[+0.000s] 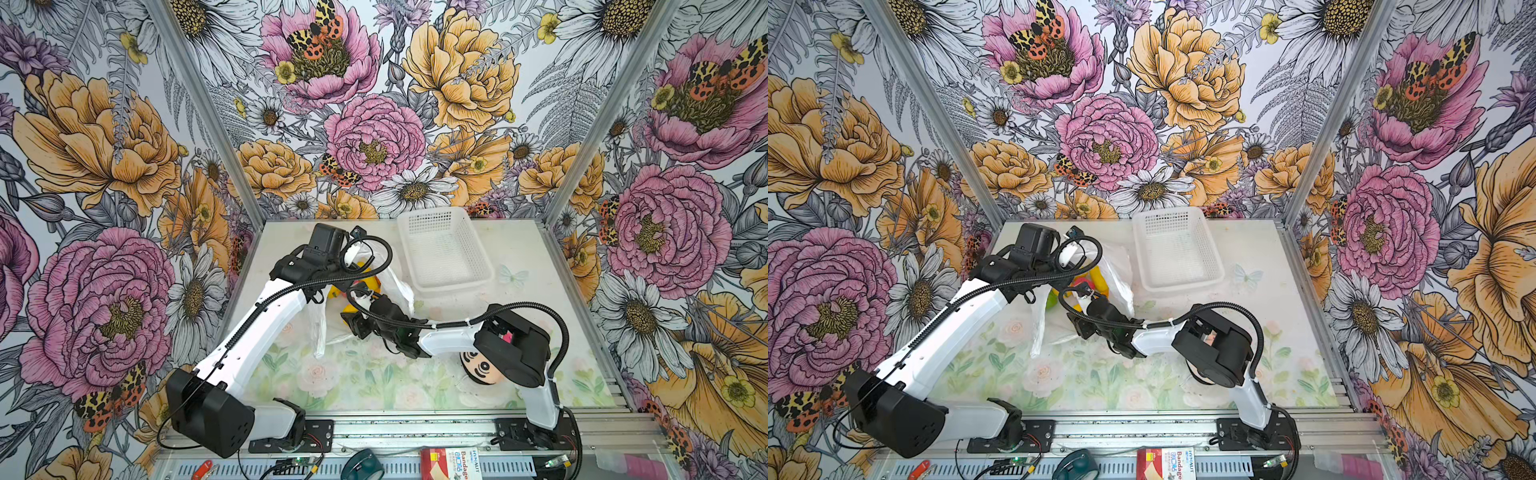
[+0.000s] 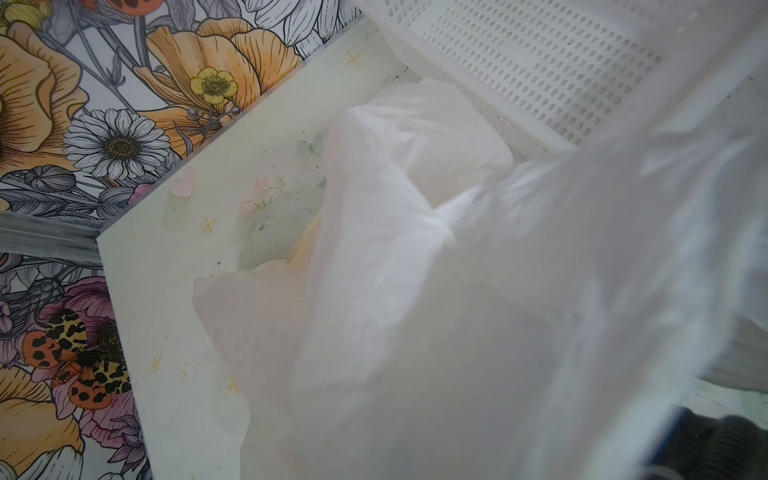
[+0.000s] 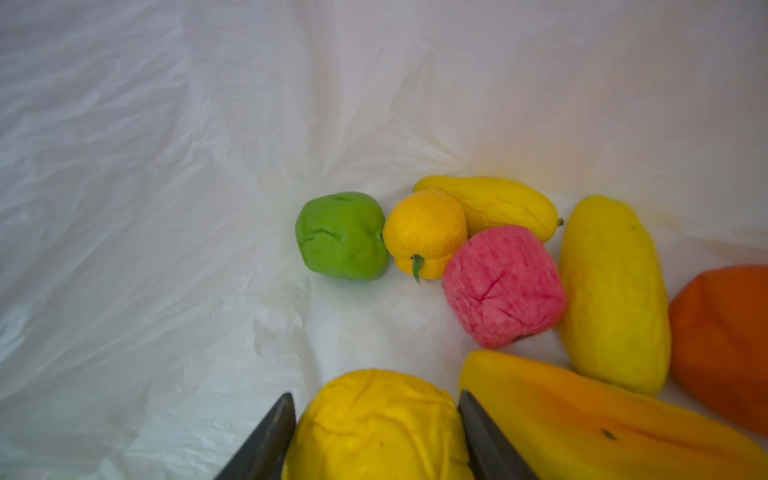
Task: Untie the knot of the plastic bag and take out the fruit
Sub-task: 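Grasp the round yellow fruit with the right gripper and lift it, then carry the yellow fruit out of the bag over the white basket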
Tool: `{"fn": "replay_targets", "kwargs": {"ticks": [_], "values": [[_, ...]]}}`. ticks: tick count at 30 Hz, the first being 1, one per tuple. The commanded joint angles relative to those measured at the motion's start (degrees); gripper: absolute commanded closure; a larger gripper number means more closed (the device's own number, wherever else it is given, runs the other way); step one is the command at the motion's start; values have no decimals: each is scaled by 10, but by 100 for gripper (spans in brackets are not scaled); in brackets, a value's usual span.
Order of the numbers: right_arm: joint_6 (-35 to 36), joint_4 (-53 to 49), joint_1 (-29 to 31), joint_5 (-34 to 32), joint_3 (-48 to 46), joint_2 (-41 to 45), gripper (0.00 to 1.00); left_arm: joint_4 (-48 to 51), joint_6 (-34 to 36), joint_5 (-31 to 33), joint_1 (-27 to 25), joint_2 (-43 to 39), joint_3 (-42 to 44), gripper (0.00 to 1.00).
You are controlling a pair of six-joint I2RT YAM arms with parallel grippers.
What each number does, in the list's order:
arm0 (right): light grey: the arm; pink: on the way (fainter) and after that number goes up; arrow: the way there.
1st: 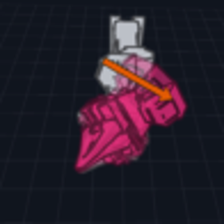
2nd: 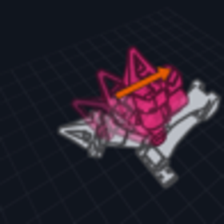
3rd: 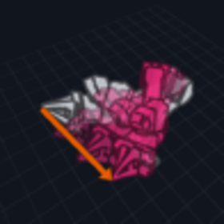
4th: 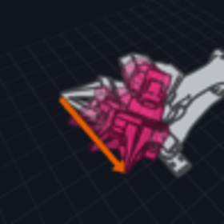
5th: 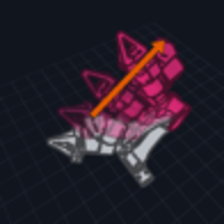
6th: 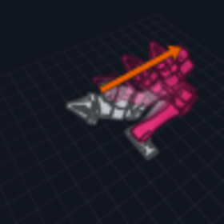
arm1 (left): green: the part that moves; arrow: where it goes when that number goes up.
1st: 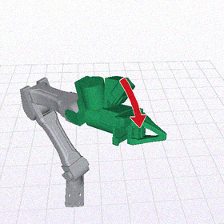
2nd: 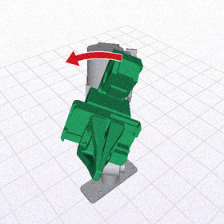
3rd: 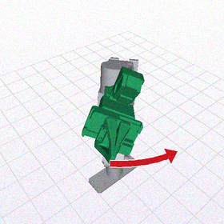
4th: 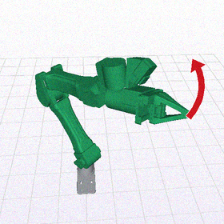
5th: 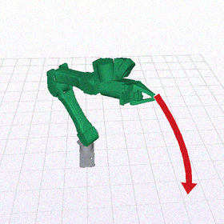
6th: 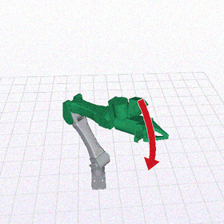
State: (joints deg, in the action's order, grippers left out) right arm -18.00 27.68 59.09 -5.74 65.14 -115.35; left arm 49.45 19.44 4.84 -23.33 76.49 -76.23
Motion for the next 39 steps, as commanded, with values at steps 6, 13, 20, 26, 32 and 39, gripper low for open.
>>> {"fn": "replay_targets", "kwargs": {"ticks": [6,13,20,26,32,39], "values": [[38,2,31,6,-66,147,87,-16,0,-3,5,2,5,100],[47,-1,36,1,-173,320,91,-15,0,-5,4,3,6,100],[61,-18,10,-71,-307,535,91,-15,0,-2,-2,3,7,100],[50,-70,-70,-152,-382,657,93,-14,0,5,-5,2,7,100],[2,-140,-196,-153,-385,650,96,-15,2,6,-6,-2,8,100],[-24,-269,-281,-131,-276,464,100,-14,3,8,-9,-4,10,100]]}}
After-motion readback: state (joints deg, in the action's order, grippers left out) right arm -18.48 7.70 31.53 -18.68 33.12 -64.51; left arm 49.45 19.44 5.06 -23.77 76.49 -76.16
